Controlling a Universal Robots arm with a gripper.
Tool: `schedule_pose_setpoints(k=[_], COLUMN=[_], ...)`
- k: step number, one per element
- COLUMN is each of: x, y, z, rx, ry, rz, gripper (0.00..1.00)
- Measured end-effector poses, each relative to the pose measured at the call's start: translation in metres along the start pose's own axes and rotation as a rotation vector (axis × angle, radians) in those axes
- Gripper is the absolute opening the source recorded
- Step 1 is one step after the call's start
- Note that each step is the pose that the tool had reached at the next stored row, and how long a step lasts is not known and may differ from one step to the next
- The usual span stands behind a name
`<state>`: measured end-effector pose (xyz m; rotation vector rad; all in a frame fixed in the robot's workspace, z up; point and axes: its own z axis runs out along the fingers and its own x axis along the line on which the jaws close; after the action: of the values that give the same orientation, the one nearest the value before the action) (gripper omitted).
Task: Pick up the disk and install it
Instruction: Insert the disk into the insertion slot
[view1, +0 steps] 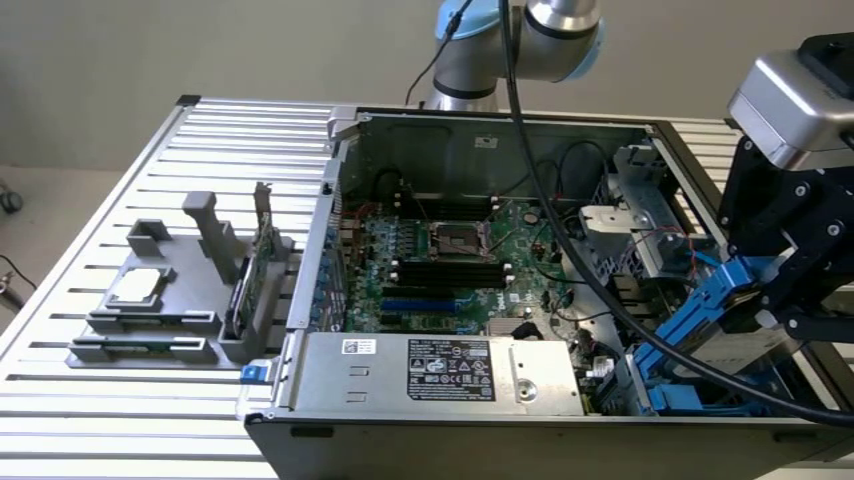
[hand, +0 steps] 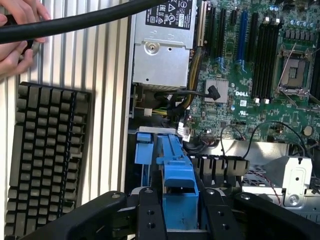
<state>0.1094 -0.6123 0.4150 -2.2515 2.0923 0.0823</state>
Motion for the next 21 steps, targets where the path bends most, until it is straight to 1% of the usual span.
schedule_pose_setpoints(k=[3,4,5,6,14,16,21], x=[0.0,0.0,0.0,0.0,0.0,0.0,0.001], y=[0.0,-0.0001,-0.0001,-0.0001,0.0,0.0,0.0001], z=[0.0,0.0001,0.0001,0.0001,0.0003,0.0028,0.0116], rx=[-0.0002,0.0,-0.0003,-0.0003,-0.0009,-0.0007,0.0035], ry=[0.0,-0.001,-0.0003,-0.0002,-0.0002,-0.0002,0.0002], rz=[-0.002,-0.003,-0.004,-0.004,-0.01,-0.012,-0.026], gripper=[0.33,0.34,0.34,0.4,0.4,0.4,0.4])
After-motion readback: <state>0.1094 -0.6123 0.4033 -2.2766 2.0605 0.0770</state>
